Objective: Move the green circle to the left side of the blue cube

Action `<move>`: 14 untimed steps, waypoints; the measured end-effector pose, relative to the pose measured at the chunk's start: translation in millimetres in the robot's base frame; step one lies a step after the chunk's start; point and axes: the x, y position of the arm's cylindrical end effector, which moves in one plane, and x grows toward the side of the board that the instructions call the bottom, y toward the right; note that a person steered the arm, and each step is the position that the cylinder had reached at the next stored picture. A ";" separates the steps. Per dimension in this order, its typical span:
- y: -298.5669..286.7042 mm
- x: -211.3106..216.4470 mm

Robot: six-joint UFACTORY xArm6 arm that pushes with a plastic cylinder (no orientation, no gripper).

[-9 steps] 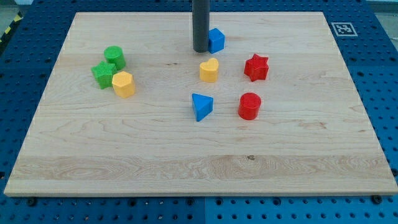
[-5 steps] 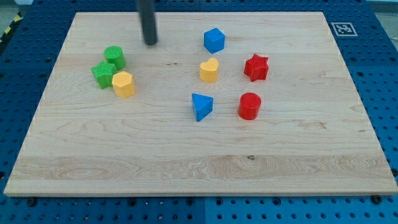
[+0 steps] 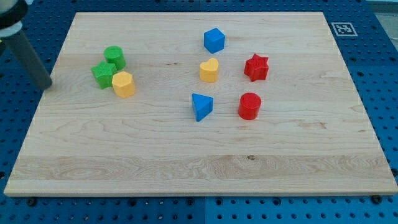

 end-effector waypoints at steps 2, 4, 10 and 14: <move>80.3 4.2; 83.2 1.7; 101.9 -42.5; 109.8 -66.5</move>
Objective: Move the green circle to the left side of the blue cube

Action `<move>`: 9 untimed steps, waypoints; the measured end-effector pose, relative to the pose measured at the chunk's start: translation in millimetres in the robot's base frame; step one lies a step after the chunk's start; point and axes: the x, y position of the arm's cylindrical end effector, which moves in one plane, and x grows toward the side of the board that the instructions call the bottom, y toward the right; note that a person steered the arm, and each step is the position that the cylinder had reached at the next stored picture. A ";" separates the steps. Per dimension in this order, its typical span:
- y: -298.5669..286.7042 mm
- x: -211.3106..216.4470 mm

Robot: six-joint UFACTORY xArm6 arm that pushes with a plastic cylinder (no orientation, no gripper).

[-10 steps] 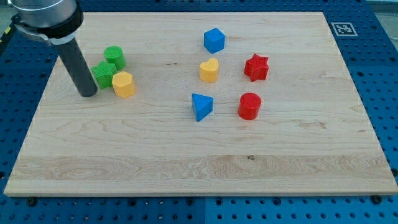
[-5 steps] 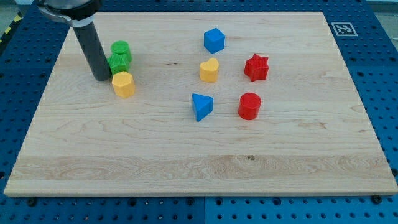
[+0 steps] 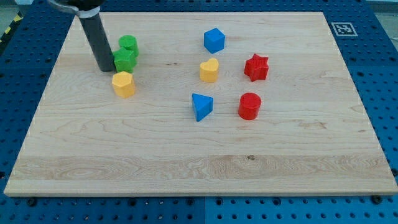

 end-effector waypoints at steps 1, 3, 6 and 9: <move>10.5 -19.8; -10.6 -49.3; 41.9 -55.1; 63.5 -55.1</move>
